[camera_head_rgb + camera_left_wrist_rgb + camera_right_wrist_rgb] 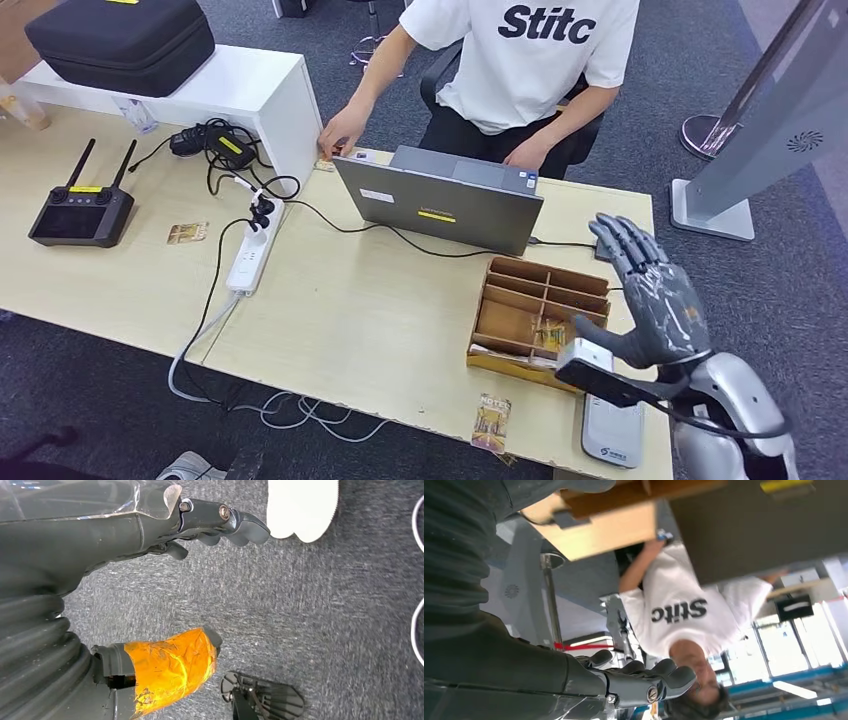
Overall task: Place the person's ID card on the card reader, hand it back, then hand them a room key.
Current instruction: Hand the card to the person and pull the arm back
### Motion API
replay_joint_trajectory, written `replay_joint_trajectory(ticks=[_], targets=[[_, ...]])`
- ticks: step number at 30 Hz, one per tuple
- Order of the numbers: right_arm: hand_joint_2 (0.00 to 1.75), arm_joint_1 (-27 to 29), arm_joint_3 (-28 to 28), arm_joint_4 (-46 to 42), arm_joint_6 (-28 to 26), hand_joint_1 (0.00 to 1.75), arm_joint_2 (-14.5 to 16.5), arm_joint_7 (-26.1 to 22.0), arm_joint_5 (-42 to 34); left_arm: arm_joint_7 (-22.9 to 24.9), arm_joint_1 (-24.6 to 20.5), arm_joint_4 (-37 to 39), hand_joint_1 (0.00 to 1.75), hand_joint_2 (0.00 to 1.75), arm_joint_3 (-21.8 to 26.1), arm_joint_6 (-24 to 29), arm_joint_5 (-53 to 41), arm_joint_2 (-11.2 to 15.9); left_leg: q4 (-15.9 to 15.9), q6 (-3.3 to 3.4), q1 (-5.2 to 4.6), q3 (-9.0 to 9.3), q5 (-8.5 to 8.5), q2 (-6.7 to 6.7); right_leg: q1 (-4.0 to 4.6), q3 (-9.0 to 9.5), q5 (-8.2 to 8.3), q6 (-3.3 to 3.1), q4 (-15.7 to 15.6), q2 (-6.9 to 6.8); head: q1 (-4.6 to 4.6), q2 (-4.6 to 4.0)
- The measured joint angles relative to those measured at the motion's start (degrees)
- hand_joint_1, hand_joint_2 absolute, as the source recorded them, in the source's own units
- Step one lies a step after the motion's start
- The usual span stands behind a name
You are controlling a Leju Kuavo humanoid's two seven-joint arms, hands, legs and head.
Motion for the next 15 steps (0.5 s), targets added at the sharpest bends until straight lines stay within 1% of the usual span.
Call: replay_joint_trajectory(ticks=[1, 4, 7, 10, 12, 15], targets=[[1.75, 1.6, -0.1, -0.7, 0.2, 0.0, -2.2, -0.4, -0.4, 0.0, 0.0, 0.0, 0.0, 1.75, 0.3, 0.1, 0.2, 0.1, 0.0, 0.02, -0.01, 0.0, -0.02, 0.02, -0.01, -0.01, 0.0, 0.01, 0.0, 0.01, -0.01, 0.0], [1.75, 6.1, -0.5, -2.5, 0.6, 0.0, -7.3, -1.6, -2.0, 0.0, 0.0, 0.0, 0.0, 1.75, 0.8, 0.1, 0.5, 0.2, 0.0, 0.04, -0.01, 0.02, -0.04, 0.04, -0.02, -0.01, -0.03, 0.04, 0.0, 0.03, -0.03, 0.0], [1.75, 10.3, -0.7, -4.7, 1.6, 0.0, -11.6, -2.6, -3.7, 0.0, 0.0, 0.0, 0.0, 1.75, 1.2, 0.1, 0.7, 0.3, 0.0, 0.04, 0.0, -0.01, -0.05, 0.03, -0.03, -0.02, -0.06, 0.07, 0.0, 0.02, -0.02, 0.0], [1.75, 12.3, -0.6, -6.2, 3.5, 0.0, -14.9, -1.8, -4.0, 0.0, -0.1, 0.0, 0.0, 1.75, 1.4, 0.1, 0.7, 0.4, 0.0, 0.04, 0.0, 0.01, -0.06, 0.11, -0.03, -0.03, -0.06, 0.08, 0.0, 0.09, -0.03, 0.0], [1.75, 13.0, -0.1, -6.9, 4.8, 0.0, -16.7, 0.0, -2.4, 0.1, -0.2, 0.0, 0.0, 1.75, 1.4, 0.2, 0.7, 0.5, 0.0, 0.04, 0.0, 0.0, -0.06, 0.12, -0.02, -0.02, -0.06, 0.08, 0.0, 0.08, -0.02, 0.0], [1.75, 13.2, 1.6, -7.0, 5.1, 0.0, -17.8, 3.4, 2.1, 0.3, -0.3, 0.0, 0.0, 1.75, 1.4, 0.3, 0.7, 0.5, 0.0, 0.04, 0.0, 0.0, -0.05, 0.13, -0.01, -0.02, -0.06, 0.08, 0.0, 0.09, -0.01, 0.0]])
